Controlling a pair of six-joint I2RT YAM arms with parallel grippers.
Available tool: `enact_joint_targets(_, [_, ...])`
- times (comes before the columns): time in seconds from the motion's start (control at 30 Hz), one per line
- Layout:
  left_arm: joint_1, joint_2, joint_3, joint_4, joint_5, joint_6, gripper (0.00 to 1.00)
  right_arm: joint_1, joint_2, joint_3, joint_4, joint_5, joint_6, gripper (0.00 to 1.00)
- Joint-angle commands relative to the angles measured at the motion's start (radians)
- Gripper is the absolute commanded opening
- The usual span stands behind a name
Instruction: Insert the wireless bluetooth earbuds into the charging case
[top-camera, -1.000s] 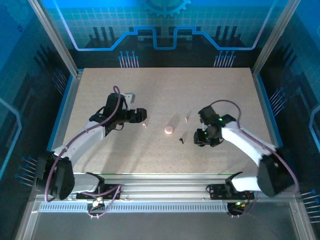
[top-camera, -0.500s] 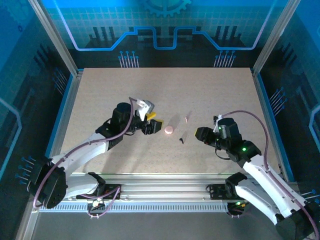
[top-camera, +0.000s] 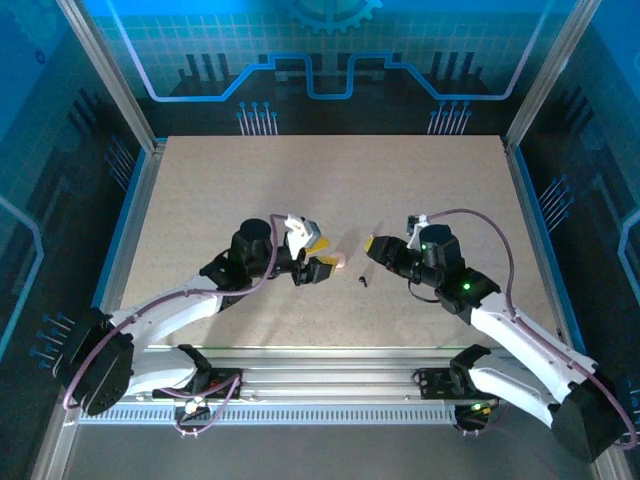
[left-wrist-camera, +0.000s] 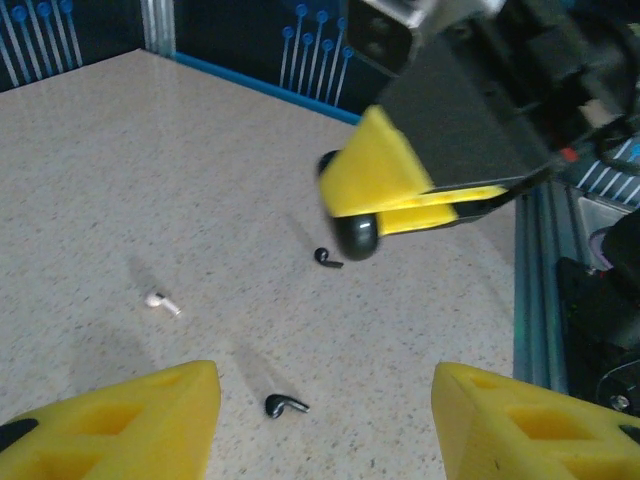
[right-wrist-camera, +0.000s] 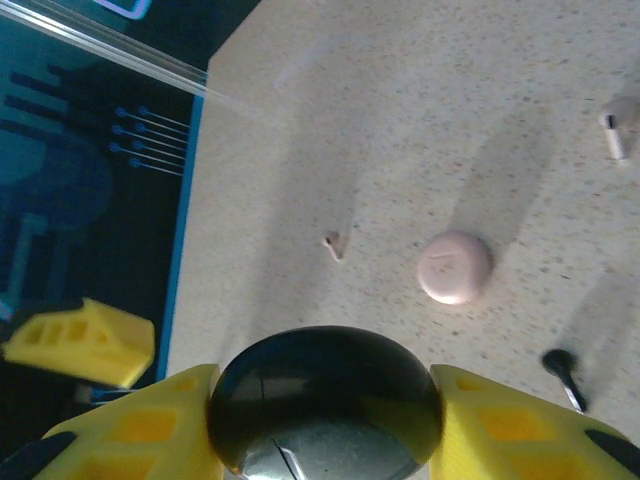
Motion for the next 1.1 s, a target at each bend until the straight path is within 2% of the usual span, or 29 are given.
enact_joint_targets(0.0, [-0.031, 0.023, -0.011, 0.111, -0.013, 0.022, 0.59, 0.038, 0.034, 0.028, 0.155, -0.019, 0.074, 0.44])
enact_joint_targets(0.17, [-0.057, 0.05, -0.034, 0.19, -0.063, 0.032, 0.59, 0.092, 0.089, 0.075, 0.152, 0.014, 0.063, 0.44])
enact_joint_targets(0.43, [-0.087, 0.071, -0.067, 0.261, -0.128, 0.052, 0.59, 0.121, 0.119, 0.074, 0.237, 0.015, 0.108, 0.45])
enact_joint_targets(0.6, [-0.087, 0.081, -0.088, 0.354, -0.177, 0.018, 0.59, 0.142, 0.129, 0.076, 0.263, 0.01, 0.129, 0.45])
enact_joint_targets(0.8, [-0.087, 0.114, -0.093, 0.43, -0.236, -0.014, 0.52, 0.151, 0.151, 0.091, 0.263, -0.002, 0.125, 0.46])
enact_joint_targets(1.07, [-0.087, 0.131, -0.093, 0.487, -0.22, -0.045, 0.41, 0.158, 0.164, 0.09, 0.281, -0.017, 0.131, 0.46])
